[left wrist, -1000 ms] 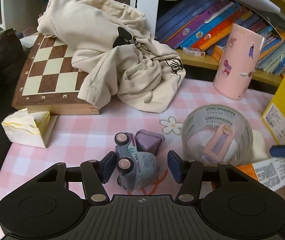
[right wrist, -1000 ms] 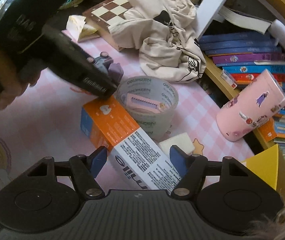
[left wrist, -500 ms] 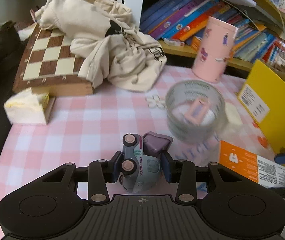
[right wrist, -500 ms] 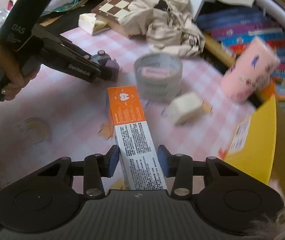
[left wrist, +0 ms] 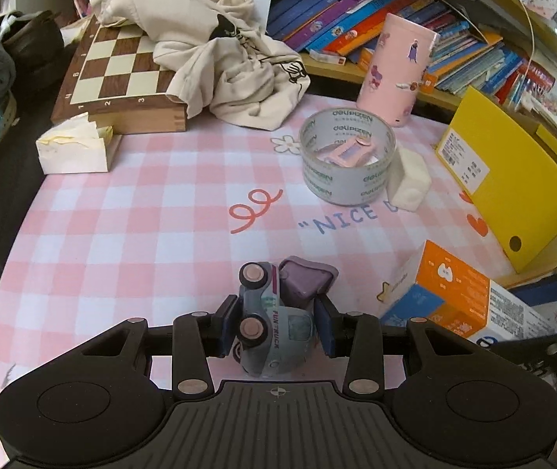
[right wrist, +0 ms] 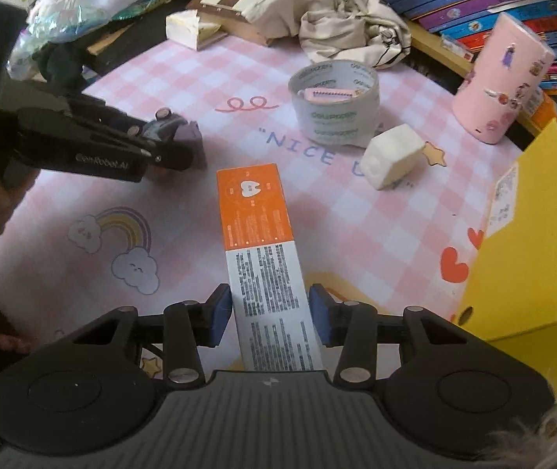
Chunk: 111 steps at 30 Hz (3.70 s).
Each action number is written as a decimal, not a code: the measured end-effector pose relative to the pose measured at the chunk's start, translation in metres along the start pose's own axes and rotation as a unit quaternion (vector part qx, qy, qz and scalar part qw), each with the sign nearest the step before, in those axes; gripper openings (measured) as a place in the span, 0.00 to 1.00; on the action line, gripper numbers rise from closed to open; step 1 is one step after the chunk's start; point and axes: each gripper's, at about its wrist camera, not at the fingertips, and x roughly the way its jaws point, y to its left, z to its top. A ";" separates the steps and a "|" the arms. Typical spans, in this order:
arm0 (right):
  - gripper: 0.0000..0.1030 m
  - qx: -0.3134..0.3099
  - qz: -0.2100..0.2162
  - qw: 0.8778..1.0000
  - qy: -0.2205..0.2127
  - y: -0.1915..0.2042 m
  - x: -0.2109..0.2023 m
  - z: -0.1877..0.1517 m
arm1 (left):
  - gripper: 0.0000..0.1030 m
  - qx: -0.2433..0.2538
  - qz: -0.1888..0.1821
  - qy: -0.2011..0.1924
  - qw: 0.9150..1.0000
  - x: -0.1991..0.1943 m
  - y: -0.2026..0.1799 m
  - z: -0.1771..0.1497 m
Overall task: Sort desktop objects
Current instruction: 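Grasp the grey toy truck with left gripper while right gripper grasps the usmile box, then carry the toy truck in left gripper and usmile box in right gripper to the yellow box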
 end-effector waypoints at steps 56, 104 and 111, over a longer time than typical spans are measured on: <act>0.36 0.223 -0.048 0.971 -0.076 -0.010 -0.082 -0.096 | 0.39 0.039 -0.170 -0.072 0.982 -0.095 -0.088 0.010; 0.36 0.280 -0.069 0.954 -0.081 -0.074 -0.134 -0.203 | 0.39 0.102 -0.212 -0.025 0.972 -0.071 -0.235 -0.001; 0.36 0.273 -0.068 0.956 -0.078 -0.099 -0.140 -0.214 | 0.39 0.097 -0.211 -0.024 0.972 -0.062 -0.259 0.002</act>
